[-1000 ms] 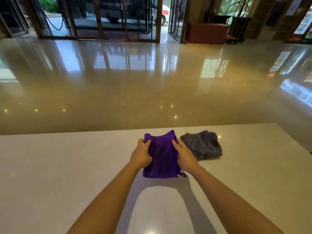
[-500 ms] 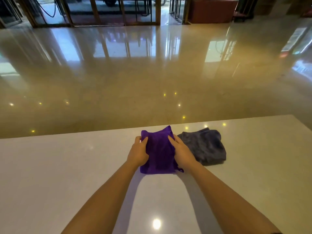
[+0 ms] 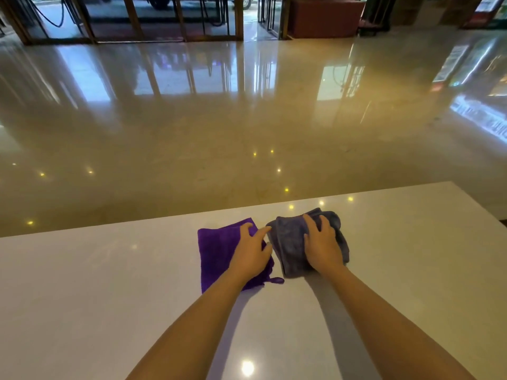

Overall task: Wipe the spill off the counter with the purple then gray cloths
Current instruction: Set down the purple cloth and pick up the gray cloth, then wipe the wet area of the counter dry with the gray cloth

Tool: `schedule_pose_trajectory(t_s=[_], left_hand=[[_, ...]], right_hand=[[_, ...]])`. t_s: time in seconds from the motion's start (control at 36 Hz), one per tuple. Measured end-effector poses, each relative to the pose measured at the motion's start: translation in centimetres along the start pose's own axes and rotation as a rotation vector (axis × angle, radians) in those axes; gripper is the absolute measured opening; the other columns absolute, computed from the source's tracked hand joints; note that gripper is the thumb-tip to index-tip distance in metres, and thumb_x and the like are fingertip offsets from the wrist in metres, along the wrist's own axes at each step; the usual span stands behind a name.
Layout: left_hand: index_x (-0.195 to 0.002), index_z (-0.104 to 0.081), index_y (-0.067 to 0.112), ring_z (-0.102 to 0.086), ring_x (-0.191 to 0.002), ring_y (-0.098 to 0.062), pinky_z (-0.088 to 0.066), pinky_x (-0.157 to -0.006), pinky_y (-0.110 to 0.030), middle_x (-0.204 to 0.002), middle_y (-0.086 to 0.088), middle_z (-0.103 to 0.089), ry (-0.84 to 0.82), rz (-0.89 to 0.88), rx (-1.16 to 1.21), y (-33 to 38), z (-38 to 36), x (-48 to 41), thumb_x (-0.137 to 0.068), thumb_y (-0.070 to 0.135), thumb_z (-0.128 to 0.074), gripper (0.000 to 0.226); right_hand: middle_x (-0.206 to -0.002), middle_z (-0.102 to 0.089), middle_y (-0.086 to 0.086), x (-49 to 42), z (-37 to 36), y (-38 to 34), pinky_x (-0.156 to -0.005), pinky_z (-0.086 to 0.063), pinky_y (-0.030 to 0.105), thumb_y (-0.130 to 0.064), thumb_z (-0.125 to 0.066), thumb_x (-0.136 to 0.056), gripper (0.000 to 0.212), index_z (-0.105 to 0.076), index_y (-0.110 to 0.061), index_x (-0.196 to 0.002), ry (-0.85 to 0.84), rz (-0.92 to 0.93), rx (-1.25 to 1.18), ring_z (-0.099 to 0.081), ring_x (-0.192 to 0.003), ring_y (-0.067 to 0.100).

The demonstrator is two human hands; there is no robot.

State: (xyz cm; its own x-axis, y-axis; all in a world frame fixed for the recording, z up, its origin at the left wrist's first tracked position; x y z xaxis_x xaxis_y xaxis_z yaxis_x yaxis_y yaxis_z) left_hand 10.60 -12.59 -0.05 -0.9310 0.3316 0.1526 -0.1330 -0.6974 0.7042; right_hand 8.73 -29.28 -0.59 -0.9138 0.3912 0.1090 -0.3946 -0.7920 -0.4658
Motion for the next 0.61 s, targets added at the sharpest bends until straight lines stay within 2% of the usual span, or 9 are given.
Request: schedule_pose_trajectory(t_s=[0.06,0.11,0.19,0.25,0.31,0.36,0.47,0.61], left_hand=[[-0.140,-0.029,0.024,-0.049,-0.119,-0.025,-0.035,-0.087,-0.019,-0.153,-0.011,-0.010,-0.063,0.019,0.086,1.2,-1.8,-0.4,-0.094,0.023,-0.045,0.049],[-0.143,-0.024,0.024,-0.042,-0.125,-0.029,-0.037,-0.094,-0.024,-0.151,-0.015,-0.012,-0.111,0.058,0.125,1.9,-3.2,-0.7,-0.095,0.024,-0.043,0.052],[-0.143,-0.023,0.026,-0.045,-0.120,-0.031,-0.039,-0.099,-0.031,-0.142,-0.019,-0.029,-0.137,0.135,0.169,1.9,-4.4,-1.1,-0.094,0.025,-0.043,0.053],[-0.142,-0.023,0.027,-0.047,-0.117,-0.031,-0.041,-0.097,-0.032,-0.137,-0.020,-0.037,-0.146,0.166,0.174,1.8,-4.9,-1.3,-0.094,0.025,-0.044,0.053],[-0.142,-0.023,0.026,-0.048,-0.117,-0.032,-0.042,-0.098,-0.034,-0.135,-0.020,-0.040,-0.147,0.184,0.189,1.7,-5.3,-1.5,-0.093,0.024,-0.045,0.054],[-0.142,-0.025,0.023,-0.049,-0.118,-0.032,-0.043,-0.100,-0.035,-0.135,-0.019,-0.043,-0.155,0.198,0.222,2.0,-5.8,-1.5,-0.093,0.023,-0.047,0.054],[-0.140,-0.031,0.020,-0.046,-0.126,-0.029,-0.040,-0.102,-0.033,-0.141,-0.013,-0.044,-0.145,0.208,0.287,2.2,-6.0,-1.5,-0.090,0.016,-0.052,0.055],[-0.133,-0.038,0.014,-0.055,-0.102,-0.025,-0.044,-0.085,-0.029,-0.123,-0.018,-0.055,-0.194,0.170,0.280,2.5,-5.8,-0.9,-0.095,0.024,-0.044,0.040]], right_hand=[[-0.152,-0.019,0.016,-0.1,0.4,1.6,-0.108,-0.033,0.047,-0.027,-0.039,-0.096,0.051,-0.020,-0.024,-0.143,0.019,-0.024,-0.025,-0.027,-0.135,0.035],[-0.152,-0.017,0.017,-0.3,0.7,3.4,-0.111,-0.029,0.049,-0.034,-0.038,-0.095,0.054,-0.017,-0.026,-0.144,0.041,-0.068,-0.052,-0.025,-0.136,0.037],[-0.153,-0.008,0.024,-0.9,0.6,5.4,-0.113,-0.023,0.049,-0.032,-0.031,-0.098,0.053,-0.007,-0.032,-0.145,-0.012,-0.096,0.068,-0.018,-0.138,0.041],[-0.148,-0.022,0.025,-1.3,0.4,6.2,-0.107,-0.029,0.049,-0.034,-0.029,-0.098,0.053,-0.006,-0.031,-0.145,-0.068,-0.103,0.085,-0.027,-0.132,0.041],[-0.138,-0.039,0.023,-1.5,0.2,6.5,-0.101,-0.035,0.048,-0.034,-0.034,-0.097,0.054,-0.011,-0.028,-0.145,-0.112,-0.075,0.066,-0.037,-0.124,0.041],[-0.134,-0.043,0.023,-1.6,0.4,6.4,-0.099,-0.039,0.046,-0.027,-0.042,-0.094,0.054,-0.020,-0.024,-0.143,-0.127,-0.042,-0.005,-0.043,-0.119,0.041],[-0.125,-0.054,0.021,-1.5,0.6,4.6,-0.087,-0.043,0.033,-0.008,-0.055,-0.085,0.045,-0.046,-0.012,-0.128,-0.150,-0.033,-0.202,-0.055,-0.109,0.037],[-0.125,-0.053,0.021,-1.0,1.4,3.0,-0.084,-0.042,0.028,0.009,-0.055,-0.080,0.038,-0.059,-0.004,-0.115,-0.219,-0.014,-0.544,-0.054,-0.109,0.036]])
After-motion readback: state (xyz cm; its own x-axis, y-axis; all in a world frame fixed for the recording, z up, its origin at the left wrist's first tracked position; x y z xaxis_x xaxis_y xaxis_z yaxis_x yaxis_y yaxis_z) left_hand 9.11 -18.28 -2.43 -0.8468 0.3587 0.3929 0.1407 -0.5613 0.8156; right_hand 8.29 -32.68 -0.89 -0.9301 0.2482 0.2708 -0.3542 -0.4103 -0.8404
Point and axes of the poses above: each hand's wrist, its own x-axis away from the middle knuckle, its own z-axis out of the back of the hand, y = z × x, the point moved 7 cm from there along -x, towards the middle knuckle
